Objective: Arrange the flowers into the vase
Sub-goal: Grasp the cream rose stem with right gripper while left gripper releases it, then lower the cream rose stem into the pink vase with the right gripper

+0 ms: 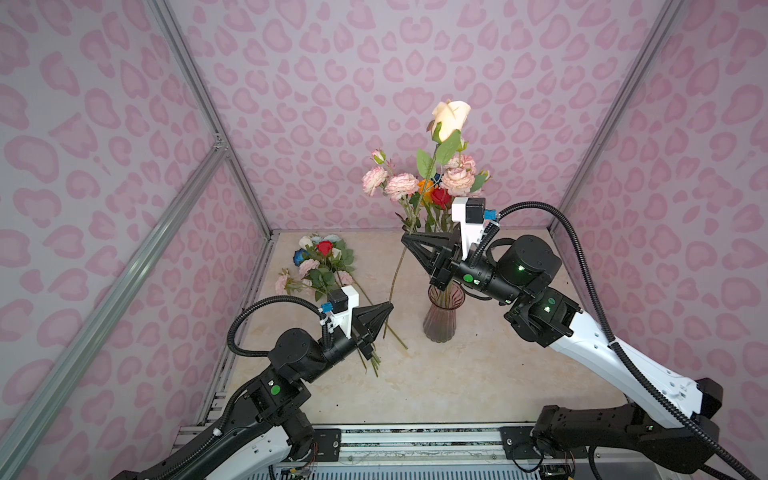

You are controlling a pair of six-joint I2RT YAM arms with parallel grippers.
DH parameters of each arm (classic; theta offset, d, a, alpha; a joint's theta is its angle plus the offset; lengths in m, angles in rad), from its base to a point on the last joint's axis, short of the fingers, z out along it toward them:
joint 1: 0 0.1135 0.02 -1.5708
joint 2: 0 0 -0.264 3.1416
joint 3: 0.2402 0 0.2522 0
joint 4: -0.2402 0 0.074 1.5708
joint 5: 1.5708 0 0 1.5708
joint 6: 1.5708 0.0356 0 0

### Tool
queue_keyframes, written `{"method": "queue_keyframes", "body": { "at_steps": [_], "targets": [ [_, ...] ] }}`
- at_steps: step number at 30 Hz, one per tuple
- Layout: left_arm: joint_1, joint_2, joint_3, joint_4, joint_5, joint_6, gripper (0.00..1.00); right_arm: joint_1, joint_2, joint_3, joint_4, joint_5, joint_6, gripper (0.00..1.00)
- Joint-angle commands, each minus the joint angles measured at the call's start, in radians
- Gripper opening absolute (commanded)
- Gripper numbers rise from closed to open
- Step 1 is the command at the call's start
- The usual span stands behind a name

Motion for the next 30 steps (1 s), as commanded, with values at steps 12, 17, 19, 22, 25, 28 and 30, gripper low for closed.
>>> {"method": "queue_keyframes", "body": {
  "at_steps": [12, 17, 19, 22, 25, 28, 30],
  "targets": [
    [0.000, -0.077, -0.022, -0.171, -0.366, -0.100, 0.50, -0.006, -0.091, 0.050, -0.240, 0.215, -0.265, 0.05],
    [0.000, -0.147, -0.091, -0.178, -0.449, -0.137, 0.52, -0.083, -0.162, 0.041, -0.296, 0.312, -0.317, 0.05],
    [0.000, -0.151, -0.100, -0.179, -0.458, -0.143, 0.52, -0.128, -0.184, 0.011, -0.276, 0.323, -0.308, 0.05],
    [0.000, -0.138, -0.098, -0.184, -0.455, -0.147, 0.52, -0.193, -0.194, -0.045, -0.227, 0.301, -0.268, 0.05],
    [0.000, -0.118, -0.089, -0.188, -0.441, -0.149, 0.52, -0.220, -0.190, -0.097, -0.182, 0.293, -0.251, 0.05],
    [-0.001, -0.106, -0.082, -0.197, -0.437, -0.151, 0.52, -0.225, -0.180, -0.142, -0.148, 0.291, -0.247, 0.05],
    [-0.001, -0.106, -0.084, -0.198, -0.437, -0.153, 0.52, -0.226, -0.177, -0.180, -0.129, 0.293, -0.244, 0.05]
  ]
}}
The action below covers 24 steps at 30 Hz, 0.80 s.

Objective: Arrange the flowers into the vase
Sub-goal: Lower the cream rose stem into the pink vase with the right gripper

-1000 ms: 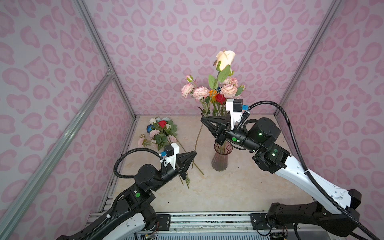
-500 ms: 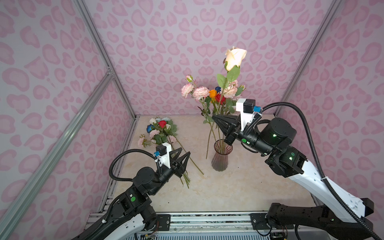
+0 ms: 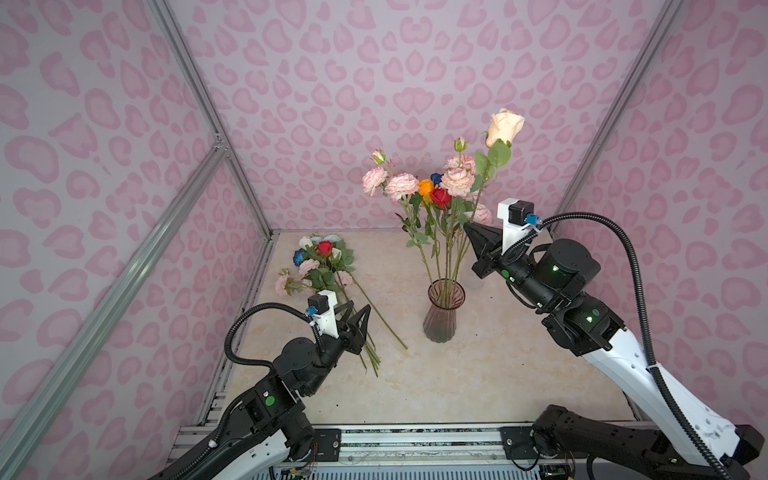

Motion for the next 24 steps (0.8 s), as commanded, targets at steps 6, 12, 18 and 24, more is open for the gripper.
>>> {"method": "queue_keyframes", "body": {
  "at_steps": [6, 12, 18, 24],
  "targets": [
    [-0.001, -0.001, -0.003, 0.005, -0.012, -0.007, 0.52, -0.002, -0.028, -0.196, 0.171, 0.000, 0.043, 0.06],
    [0.000, 0.035, 0.008, 0.003, -0.006, -0.004, 0.52, 0.018, -0.035, -0.277, 0.148, 0.029, 0.053, 0.19],
    [0.000, 0.074, 0.019, 0.008, 0.002, -0.006, 0.51, 0.056, -0.056, -0.320, 0.111, 0.069, 0.053, 0.30],
    [0.000, 0.095, 0.019, 0.012, -0.006, -0.007, 0.51, 0.059, -0.122, -0.381, 0.117, 0.135, 0.061, 0.30]
  ]
}}
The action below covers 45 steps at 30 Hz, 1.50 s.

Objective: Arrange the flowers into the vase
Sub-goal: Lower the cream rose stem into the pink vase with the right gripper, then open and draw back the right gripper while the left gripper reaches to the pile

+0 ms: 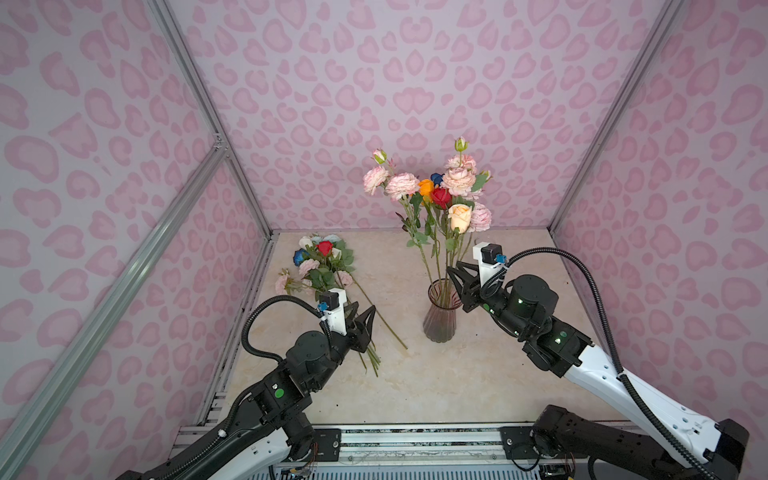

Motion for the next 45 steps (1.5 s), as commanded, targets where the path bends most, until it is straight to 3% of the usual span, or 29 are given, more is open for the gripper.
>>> {"method": "queue_keyframes", "body": {
  "at_steps": [1, 12, 21, 31, 45],
  "targets": [
    [0.001, 0.012, 0.011, 0.027, -0.004, -0.008, 0.51, 0.001, -0.020, -0.022, 0.015, 0.061, 0.005, 0.30],
    [0.001, 0.040, 0.013, 0.028, -0.024, -0.023, 0.51, -0.013, -0.039, -0.048, 0.008, 0.063, 0.012, 0.28],
    [0.024, 0.143, 0.017, -0.089, -0.326, -0.193, 0.53, -0.010, -0.206, -0.118, -0.066, 0.104, 0.049, 0.30],
    [0.196, 0.293, 0.100, -0.207, -0.210, -0.338, 0.55, -0.010, -0.270, -0.115, -0.172, 0.130, 0.043, 0.32],
    [0.312, 0.399, 0.195, -0.318, -0.106, -0.358, 0.55, -0.036, -0.240, -0.080, -0.279, 0.135, 0.098, 0.35]
  ]
}}
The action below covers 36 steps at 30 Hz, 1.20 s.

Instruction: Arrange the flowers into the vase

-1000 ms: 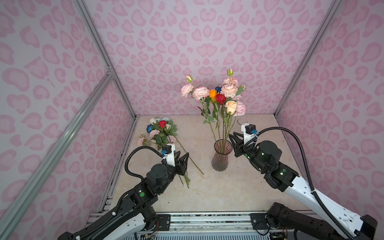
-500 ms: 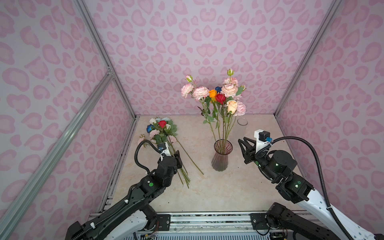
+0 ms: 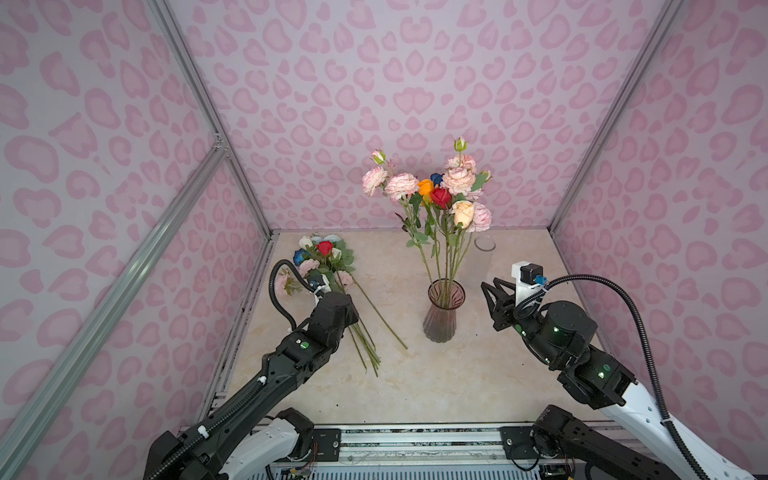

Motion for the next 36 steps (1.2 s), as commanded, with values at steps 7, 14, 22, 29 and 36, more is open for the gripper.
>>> {"method": "queue_keyframes", "body": {
  "at_steps": [7, 14, 22, 29, 36],
  "targets": [
    [0.059, 0.041, 0.050, -0.117, 0.025, -0.049, 0.54, -0.072, 0.123, 0.109, -0.185, -0.042, 0.162, 0.42],
    [0.064, -0.068, 0.020, -0.142, -0.031, -0.056, 0.54, -0.120, 0.223, 0.242, -0.395, -0.120, 0.280, 0.44],
    [0.064, -0.261, -0.110, -0.121, -0.056, -0.103, 0.54, -0.153, 0.293, 0.267, -0.466, -0.276, 0.356, 0.43],
    [0.064, -0.287, -0.139, -0.125, -0.020, -0.100, 0.54, -0.156, 0.426, 0.320, -0.468, -0.327, 0.347, 0.32],
    [0.064, -0.308, -0.142, -0.127, 0.008, -0.086, 0.54, -0.160, 0.538, 0.368, -0.496, -0.310, 0.334, 0.34]
  ]
}}
